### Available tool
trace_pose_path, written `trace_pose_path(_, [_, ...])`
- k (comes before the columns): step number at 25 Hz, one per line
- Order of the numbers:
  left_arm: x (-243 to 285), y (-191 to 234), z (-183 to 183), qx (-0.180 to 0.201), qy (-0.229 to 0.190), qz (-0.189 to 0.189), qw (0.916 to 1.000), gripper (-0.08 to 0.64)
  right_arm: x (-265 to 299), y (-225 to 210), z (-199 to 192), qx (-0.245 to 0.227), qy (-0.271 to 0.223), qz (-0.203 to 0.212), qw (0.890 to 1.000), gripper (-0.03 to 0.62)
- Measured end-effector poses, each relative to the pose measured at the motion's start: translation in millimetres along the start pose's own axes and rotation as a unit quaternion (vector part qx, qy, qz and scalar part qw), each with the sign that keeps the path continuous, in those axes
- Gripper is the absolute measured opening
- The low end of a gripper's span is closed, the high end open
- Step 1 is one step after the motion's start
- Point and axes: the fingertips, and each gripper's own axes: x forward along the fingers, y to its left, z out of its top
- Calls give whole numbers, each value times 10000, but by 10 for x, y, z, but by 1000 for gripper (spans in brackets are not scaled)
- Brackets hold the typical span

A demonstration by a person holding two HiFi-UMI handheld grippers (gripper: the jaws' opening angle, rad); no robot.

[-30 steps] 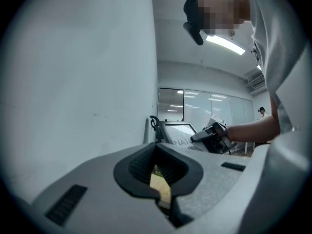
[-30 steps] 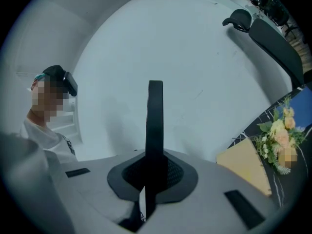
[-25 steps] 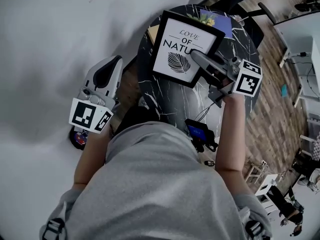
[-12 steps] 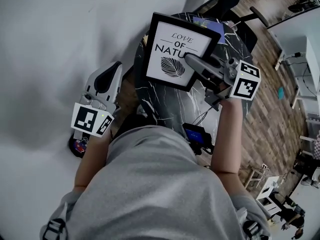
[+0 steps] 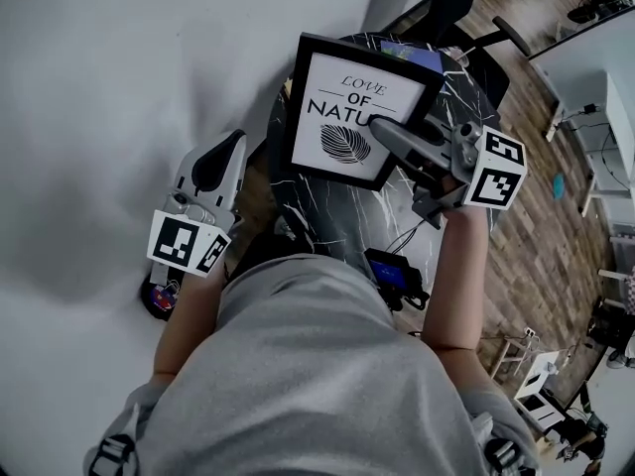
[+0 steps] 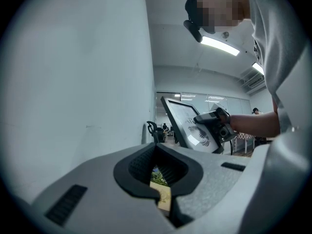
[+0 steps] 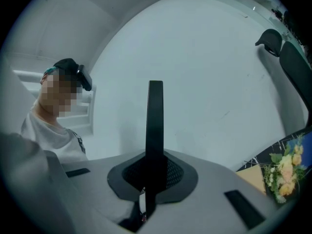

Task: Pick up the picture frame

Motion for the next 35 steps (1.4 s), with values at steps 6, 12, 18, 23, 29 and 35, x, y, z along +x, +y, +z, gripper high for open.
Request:
trace_pose_path(6, [25,-46,11,36,-17,-71,10000,6,-11,70,48,-117,19,7,9999,31])
trace_pose_path(12, [-3,-16,-56,39,-6,-65,10000,6,-22,108,72,-243,8,-14,9997,31])
trace_pose_path(18, [-1,-2,-42,59,-52,-69,9999,6,-21,135,85,-362,82,-36,9993,31])
trace_pose_path(23, [-12,0,-14,68,-82,-37,9999,6,-26,140,85,-378,72,-49,9992,31])
trace_pose_path(29, [-6,-10,-8,77,-53,-29,10000,6,-16,134,74,-406,123,-32,9991,31])
trace_pose_path(35, [-19,-24,6,72,-22,-20,10000,6,-10,144,71,-380,138,-10,9992,31])
